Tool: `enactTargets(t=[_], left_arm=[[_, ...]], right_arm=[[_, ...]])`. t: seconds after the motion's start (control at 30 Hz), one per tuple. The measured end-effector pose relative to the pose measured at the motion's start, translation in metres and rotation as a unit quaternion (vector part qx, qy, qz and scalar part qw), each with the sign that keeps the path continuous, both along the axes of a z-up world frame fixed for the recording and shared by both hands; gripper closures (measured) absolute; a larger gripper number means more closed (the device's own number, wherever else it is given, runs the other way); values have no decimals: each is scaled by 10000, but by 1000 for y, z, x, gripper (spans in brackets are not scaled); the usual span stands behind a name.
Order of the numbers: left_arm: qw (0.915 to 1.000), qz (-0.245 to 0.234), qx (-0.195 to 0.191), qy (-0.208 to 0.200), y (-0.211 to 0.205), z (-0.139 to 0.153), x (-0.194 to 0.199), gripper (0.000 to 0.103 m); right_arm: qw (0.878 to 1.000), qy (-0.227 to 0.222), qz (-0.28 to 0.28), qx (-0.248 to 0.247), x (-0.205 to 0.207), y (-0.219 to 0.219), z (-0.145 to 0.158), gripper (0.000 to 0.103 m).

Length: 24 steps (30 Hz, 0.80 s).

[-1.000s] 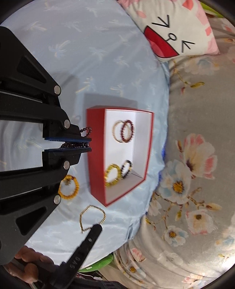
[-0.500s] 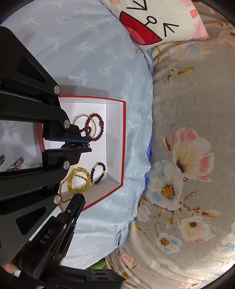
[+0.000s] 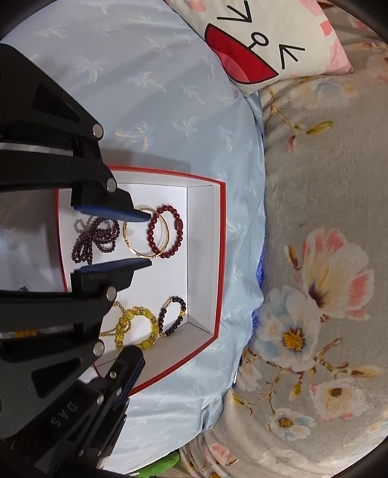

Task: Organize jewelry
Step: 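Carry the garnet and gold bead bracelets into the red box and open both tools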

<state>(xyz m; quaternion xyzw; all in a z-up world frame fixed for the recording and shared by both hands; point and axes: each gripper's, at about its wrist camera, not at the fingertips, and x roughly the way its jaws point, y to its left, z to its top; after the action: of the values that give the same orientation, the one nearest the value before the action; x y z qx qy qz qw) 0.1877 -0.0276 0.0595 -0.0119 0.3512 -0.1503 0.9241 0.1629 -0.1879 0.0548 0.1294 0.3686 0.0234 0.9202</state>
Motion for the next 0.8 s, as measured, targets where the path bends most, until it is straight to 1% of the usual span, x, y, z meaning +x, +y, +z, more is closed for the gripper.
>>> enactTargets(t=[0.1, 0.33, 0.53, 0.8], left_arm=[[9999, 40, 69, -72, 0, 4, -5, 74], [9999, 73, -41, -62, 8, 9, -20, 73], [9999, 128, -97, 23, 16, 4, -39, 73], [9994, 203, -178, 212, 31, -11, -71, 73]], right_arm=[[10000, -69, -29, 61, -8, -2, 7, 93], [9998, -139, -117, -9, -35, -7, 14, 92], [9997, 39, -231, 31, -58, -16, 1, 92], [9991, 312, -286, 43, -89, -19, -19, 93]])
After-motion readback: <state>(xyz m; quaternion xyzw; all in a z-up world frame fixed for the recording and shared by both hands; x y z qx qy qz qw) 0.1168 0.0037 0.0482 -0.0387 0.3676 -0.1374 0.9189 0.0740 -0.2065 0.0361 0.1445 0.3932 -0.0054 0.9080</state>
